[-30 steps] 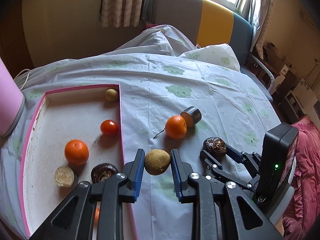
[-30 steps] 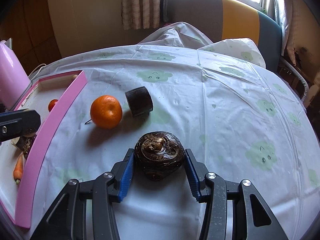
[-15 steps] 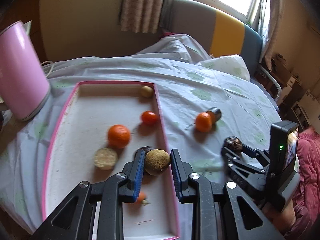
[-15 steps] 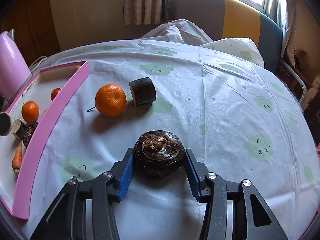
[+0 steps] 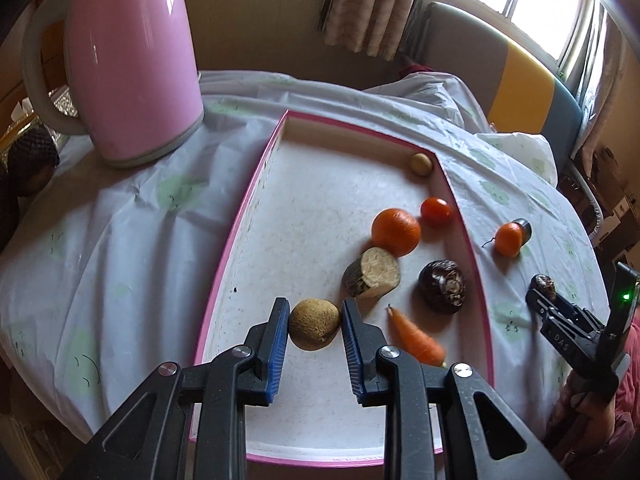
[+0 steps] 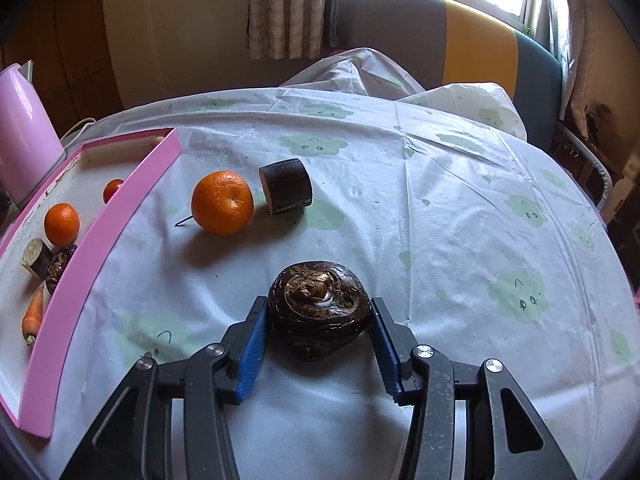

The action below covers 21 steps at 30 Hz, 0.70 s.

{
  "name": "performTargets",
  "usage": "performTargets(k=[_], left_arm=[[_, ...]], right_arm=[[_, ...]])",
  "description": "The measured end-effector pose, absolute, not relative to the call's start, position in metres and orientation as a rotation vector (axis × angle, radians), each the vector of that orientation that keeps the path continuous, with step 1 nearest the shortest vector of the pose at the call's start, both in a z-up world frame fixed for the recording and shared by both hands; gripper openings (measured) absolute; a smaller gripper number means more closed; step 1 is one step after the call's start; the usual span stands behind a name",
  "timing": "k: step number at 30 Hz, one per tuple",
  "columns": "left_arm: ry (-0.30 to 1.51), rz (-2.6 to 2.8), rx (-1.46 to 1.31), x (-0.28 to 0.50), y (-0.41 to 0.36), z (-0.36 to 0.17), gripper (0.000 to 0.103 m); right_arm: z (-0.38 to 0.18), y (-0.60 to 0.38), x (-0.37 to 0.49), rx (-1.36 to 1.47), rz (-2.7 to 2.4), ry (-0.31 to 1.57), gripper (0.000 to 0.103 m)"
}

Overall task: Organize fruits
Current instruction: 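Carry the kiwi into the tray and release it with the left tool while the right tool holds the chestnut, then carry the water chestnut into the tray and open the right tool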

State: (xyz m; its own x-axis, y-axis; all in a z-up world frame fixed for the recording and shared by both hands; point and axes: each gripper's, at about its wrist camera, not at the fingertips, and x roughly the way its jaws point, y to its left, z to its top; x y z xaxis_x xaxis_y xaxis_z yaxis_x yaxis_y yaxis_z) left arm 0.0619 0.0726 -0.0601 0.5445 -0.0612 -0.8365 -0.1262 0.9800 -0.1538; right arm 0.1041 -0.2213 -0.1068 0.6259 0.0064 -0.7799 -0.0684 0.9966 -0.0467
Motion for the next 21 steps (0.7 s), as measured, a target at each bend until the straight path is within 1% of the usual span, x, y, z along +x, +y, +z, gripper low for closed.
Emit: performTargets(k=[3, 7, 11, 21], left_arm=[[1.01, 0.031, -0.224, 0.064, 0.071, -0.066, 0.027], [1.02, 0.013, -0.245, 0.063, 0.067, -0.069, 0.033], [1.019, 0.034, -0.235, 0.059, 0.066, -0.068, 0.034], [0.95, 0.063, -0.172, 0.051, 0.059, -0.048, 0.034]], right_arm=[[-0.107, -0.222, 0.104, -0.071, 0.044, 0.891, 0.05], [-0.107, -0.222, 0.103, -0.07, 0.044, 0.888, 0.05], [-0.106, -0.221, 0.104, -0.074, 0.042, 0.889, 0.05], [-0.095, -0.214, 0.098, -0.016, 0.083, 0.891, 0.048]])
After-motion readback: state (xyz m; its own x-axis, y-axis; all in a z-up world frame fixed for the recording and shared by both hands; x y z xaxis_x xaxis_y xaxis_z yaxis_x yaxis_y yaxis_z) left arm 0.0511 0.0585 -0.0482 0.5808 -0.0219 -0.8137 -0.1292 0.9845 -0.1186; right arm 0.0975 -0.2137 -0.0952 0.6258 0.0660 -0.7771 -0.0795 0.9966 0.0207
